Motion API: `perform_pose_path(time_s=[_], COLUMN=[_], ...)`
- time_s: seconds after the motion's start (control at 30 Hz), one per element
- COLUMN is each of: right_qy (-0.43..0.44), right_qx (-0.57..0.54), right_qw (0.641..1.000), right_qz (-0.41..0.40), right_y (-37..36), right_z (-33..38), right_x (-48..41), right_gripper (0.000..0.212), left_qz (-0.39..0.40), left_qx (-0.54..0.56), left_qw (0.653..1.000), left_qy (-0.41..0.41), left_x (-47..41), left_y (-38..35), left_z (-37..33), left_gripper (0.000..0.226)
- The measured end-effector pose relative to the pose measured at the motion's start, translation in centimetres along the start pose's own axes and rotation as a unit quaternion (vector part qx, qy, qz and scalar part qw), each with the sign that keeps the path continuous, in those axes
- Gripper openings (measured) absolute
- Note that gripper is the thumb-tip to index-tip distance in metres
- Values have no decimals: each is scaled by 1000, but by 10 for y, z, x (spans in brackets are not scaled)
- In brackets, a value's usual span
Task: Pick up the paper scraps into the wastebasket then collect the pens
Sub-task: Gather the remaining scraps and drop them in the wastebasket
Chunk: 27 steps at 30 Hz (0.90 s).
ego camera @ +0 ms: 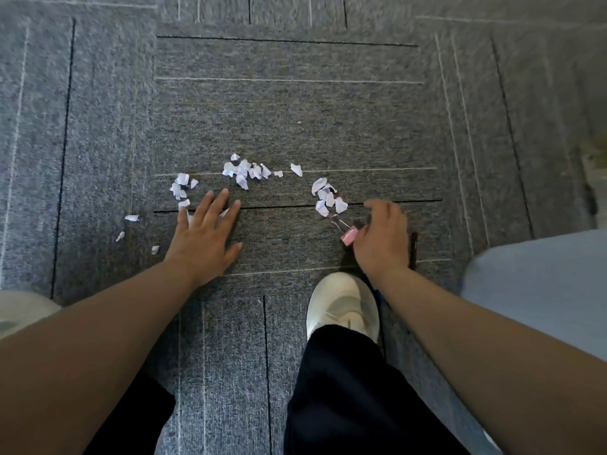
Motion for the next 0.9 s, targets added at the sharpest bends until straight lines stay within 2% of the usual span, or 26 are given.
perform_pose_path(time_s=[0.13, 0.2, 0.33, 0.47, 0.53, 0.6, 0.7, 0.8, 0.9], right_qy=[82, 97, 10, -41, 7, 94, 191, 138, 46], right_qx=[-12, -20, -6, 52, 31, -12, 23, 90, 109], right_qw=[995, 991, 987, 980, 982, 976, 967, 979, 985], right_qz=[57, 87, 160, 189, 187, 194, 166, 122, 126], right_y=[-20, -29, -51, -76, -84, -87, -83, -77, -77], right_z=[35, 52, 70, 89, 111, 138, 150, 123, 98], right_x=[-4, -9, -20, -12, -4, 8, 19, 13, 7], right_gripper=[48, 53, 69, 72, 71, 69, 66, 69, 74], left_qz=[-1, -9, -9, -6, -7, -13, -22, -28, -22], left_qx=[1, 2, 16, 35, 40, 49, 41, 40, 49], left_qw=[1000, 1000, 999, 999, 999, 998, 998, 997, 996], left_qy=[2, 7, 29, 37, 34, 35, 45, 59, 65], left_x=[-10, -13, -16, -13, -12, -12, -12, -12, -13], left_y=[3, 4, 1, -4, -5, -3, -1, 4, 6], left_z=[2, 9, 32, 43, 44, 46, 55, 65, 70], left_gripper=[72, 72, 73, 72, 71, 68, 66, 67, 73])
Point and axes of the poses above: each hand's wrist, its own x-axis away from the middle knuckle, its own y-axis out of the back of the hand, z = x × y, the point moved 9 cm from there along -x, towards the middle knuckle, and after that the axes turned 8 degrees about -z, right-handed, at the moved point
